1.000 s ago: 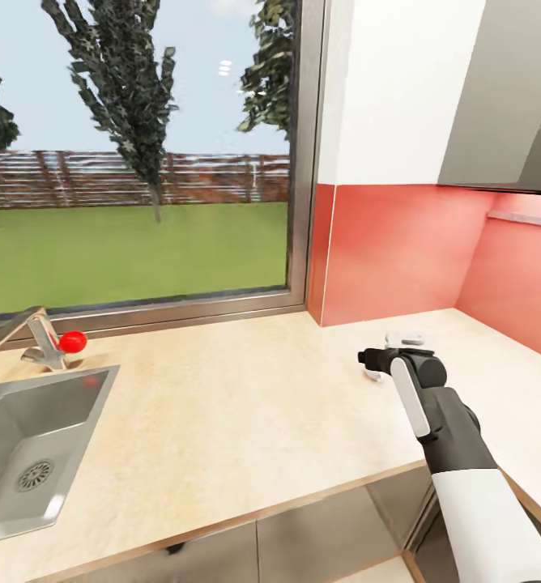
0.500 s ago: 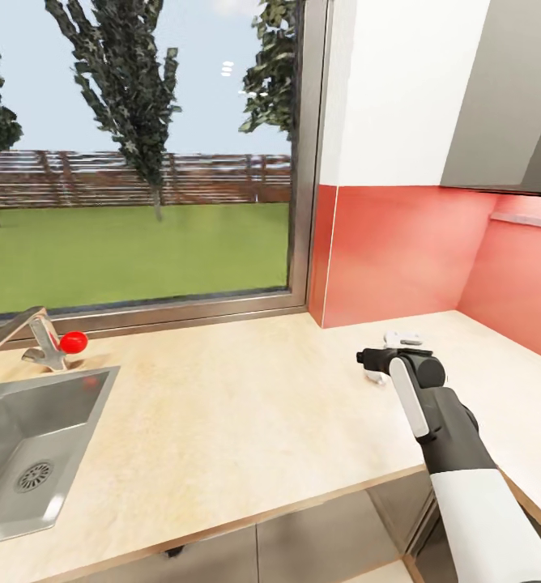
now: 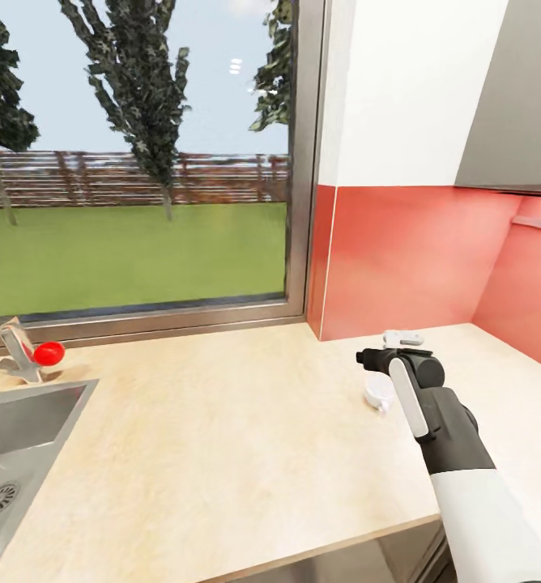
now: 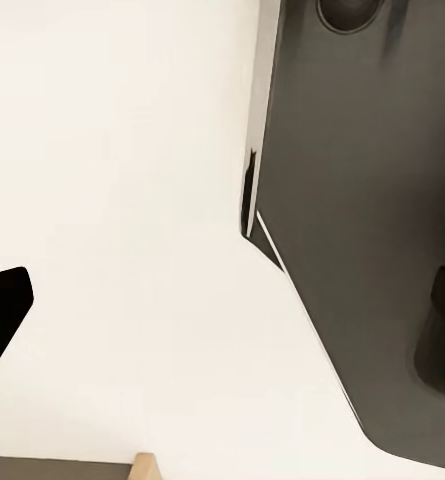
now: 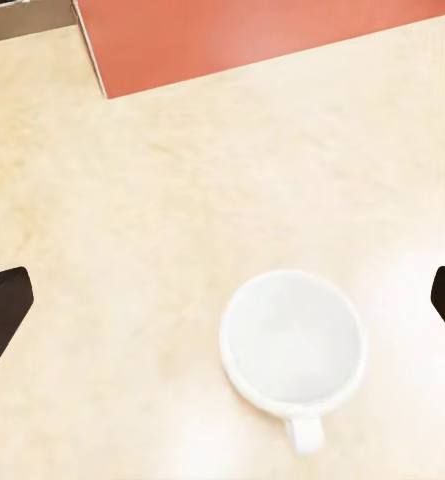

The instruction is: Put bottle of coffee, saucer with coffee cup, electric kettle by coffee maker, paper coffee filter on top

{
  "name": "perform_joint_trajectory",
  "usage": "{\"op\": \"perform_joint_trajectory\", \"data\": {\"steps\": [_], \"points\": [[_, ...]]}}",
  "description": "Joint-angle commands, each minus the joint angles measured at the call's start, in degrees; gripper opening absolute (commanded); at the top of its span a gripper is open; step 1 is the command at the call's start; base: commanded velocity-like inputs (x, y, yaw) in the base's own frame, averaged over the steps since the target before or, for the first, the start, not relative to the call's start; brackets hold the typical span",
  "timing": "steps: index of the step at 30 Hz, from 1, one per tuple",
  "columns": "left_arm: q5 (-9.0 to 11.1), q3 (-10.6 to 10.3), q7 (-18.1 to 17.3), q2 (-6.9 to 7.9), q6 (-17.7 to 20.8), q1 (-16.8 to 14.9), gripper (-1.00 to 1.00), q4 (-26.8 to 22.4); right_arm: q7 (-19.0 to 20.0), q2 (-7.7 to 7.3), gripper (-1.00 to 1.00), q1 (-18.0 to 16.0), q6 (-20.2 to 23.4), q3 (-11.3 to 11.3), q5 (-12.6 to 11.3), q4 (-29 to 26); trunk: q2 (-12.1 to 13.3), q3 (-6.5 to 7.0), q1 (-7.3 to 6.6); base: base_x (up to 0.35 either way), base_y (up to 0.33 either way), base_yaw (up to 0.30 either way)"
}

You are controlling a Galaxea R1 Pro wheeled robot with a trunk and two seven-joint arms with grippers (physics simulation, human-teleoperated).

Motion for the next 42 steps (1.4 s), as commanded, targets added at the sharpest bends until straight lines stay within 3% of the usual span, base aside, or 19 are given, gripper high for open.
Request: {"op": "perform_joint_trajectory", "data": {"steps": [1,20,42], "points": [[0.55,-0.44,0.08,-0.01,-0.35,-0.04,1.00,0.10,-0.60,-0.06,1.00,-0.04,0.14,0.14,-0.59,-0.04,-0.06,-0.07,0.04,0.244,-0.206,0.001],[0.55,-0.36,0.19,-0.01,-0.25,-0.01,1.00,0.19,-0.65,-0.19,1.00,-0.04,0.22,-0.08,-0.36,0.48,-0.06,-0.07,0.04,0.092,-0.062,0.000],[0.55,-0.31,0.17,-0.08,-0.25,-0.02,1.00,0.19,-0.68,-0.89,1.00,-0.03,0.07,-0.21,-0.33,14.99,-0.06,-0.07,0.04,0.002,-0.001,0.000]]}}
